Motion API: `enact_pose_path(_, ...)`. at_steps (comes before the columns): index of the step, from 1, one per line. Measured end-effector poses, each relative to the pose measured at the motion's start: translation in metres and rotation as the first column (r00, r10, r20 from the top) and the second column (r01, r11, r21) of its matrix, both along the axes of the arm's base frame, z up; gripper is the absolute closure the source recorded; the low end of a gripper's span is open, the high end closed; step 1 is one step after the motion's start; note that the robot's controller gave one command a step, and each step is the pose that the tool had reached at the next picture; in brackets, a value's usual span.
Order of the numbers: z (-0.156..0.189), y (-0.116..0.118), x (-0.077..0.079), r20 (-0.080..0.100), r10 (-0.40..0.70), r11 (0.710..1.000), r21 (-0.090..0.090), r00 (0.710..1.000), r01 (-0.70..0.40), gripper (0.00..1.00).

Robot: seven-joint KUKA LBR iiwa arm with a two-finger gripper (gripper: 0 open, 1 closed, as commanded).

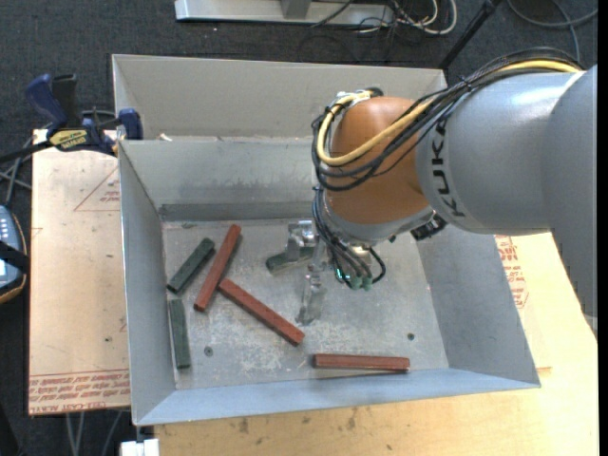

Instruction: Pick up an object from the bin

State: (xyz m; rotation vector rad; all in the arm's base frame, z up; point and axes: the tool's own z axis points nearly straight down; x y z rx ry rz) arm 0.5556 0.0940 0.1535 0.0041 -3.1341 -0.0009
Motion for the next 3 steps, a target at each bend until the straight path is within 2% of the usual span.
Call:
enact_pose_path(1, 0.002, 0.000, 0.000, 0.002, -0.001, 1.000, 0.000, 1.000, 0.001, 0.00)
enact_pose_path(2, -0.031, 0.010, 0.026, 0.020, 0.043, 0.999, 0.001, 0.999, -0.043, 0.00)
enact_pose_path(3, -0.082, 0.010, -0.032, 0.005, -0.146, 0.989, 0.002, 0.989, 0.146, 1.00)
